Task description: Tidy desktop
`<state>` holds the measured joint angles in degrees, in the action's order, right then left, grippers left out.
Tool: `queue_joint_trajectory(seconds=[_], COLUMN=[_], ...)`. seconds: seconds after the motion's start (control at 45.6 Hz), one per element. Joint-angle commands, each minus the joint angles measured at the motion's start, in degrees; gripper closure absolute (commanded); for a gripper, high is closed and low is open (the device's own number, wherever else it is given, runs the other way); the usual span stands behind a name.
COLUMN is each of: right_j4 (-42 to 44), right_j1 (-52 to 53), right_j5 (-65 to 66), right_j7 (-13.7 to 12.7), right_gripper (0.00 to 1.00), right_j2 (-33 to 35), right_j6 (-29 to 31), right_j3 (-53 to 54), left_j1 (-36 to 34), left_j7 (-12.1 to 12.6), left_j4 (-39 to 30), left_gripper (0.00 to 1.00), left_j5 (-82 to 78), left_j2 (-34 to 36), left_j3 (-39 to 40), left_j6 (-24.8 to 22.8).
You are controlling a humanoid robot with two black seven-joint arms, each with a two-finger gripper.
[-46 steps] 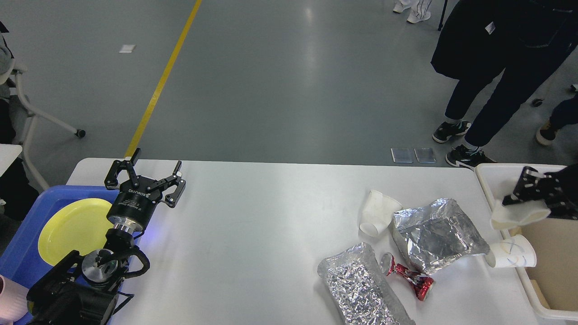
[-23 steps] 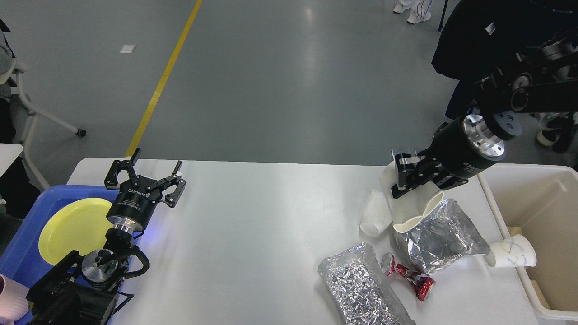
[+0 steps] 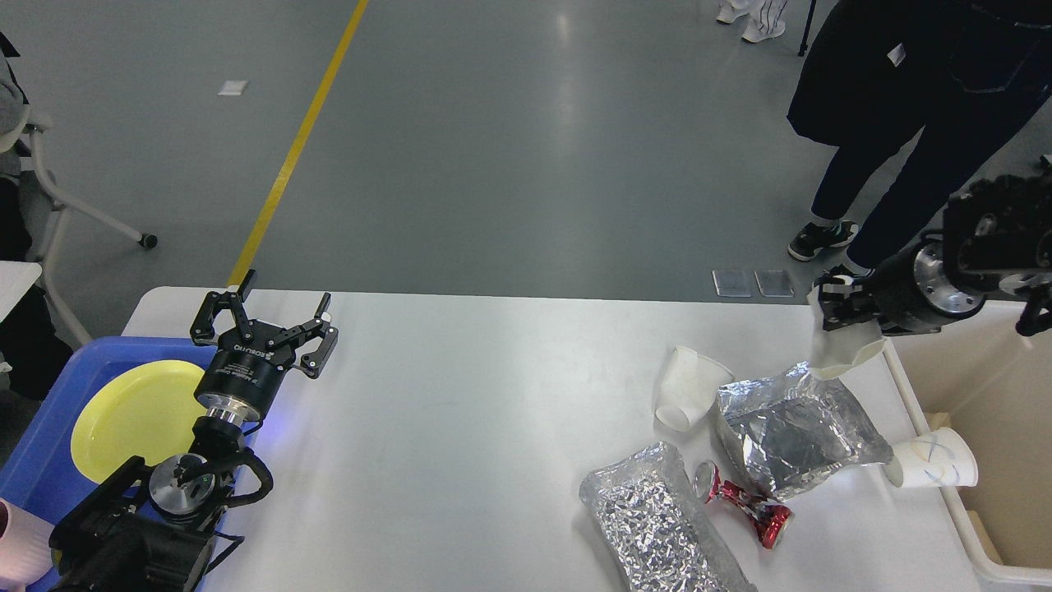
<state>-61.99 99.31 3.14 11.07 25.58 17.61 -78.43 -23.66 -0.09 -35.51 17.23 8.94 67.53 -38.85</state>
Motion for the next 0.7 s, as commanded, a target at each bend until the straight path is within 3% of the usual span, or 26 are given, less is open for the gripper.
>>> queue_joint_trajectory(seconds=[0.0, 0.219, 0.372, 0.482, 0.679], right_j4=[16.4, 43.2, 56.9, 61.2, 61.4], right_j1=[-13.2, -36.4, -49.5, -54.4, -58.4], right_j5=[-0.7, -3.5, -5.6, -6.9, -7.7], right_j7=[0.1, 0.2, 0.0, -0.1, -1.6], right_gripper=[1.00, 1.00, 1.00, 1.00, 1.00], right_j2=[5.1, 6.9, 5.2, 2.0, 1.6], right_j6=[-0.8, -0.7, -1.2, -3.5, -10.8], right_j3=[2.1, 14.2, 21.2, 23.6, 23.7], left_j1=[0.0, 0.0, 0.0, 0.0, 0.0], left_j7=[0.0, 0.0, 0.0, 0.0, 0.0], left_j4=[0.0, 0.0, 0.0, 0.0, 0.0], left_gripper=[0.04, 0.04, 0.04, 0.04, 0.04], left_j5=[0.0, 0.0, 0.0, 0.0, 0.0], left_j2=[0.0, -0.1, 0.0, 0.0, 0.0], left_j3=[0.0, 0.0, 0.1, 0.1, 0.1], left_j6=[0.0, 0.0, 0.0, 0.0, 0.0])
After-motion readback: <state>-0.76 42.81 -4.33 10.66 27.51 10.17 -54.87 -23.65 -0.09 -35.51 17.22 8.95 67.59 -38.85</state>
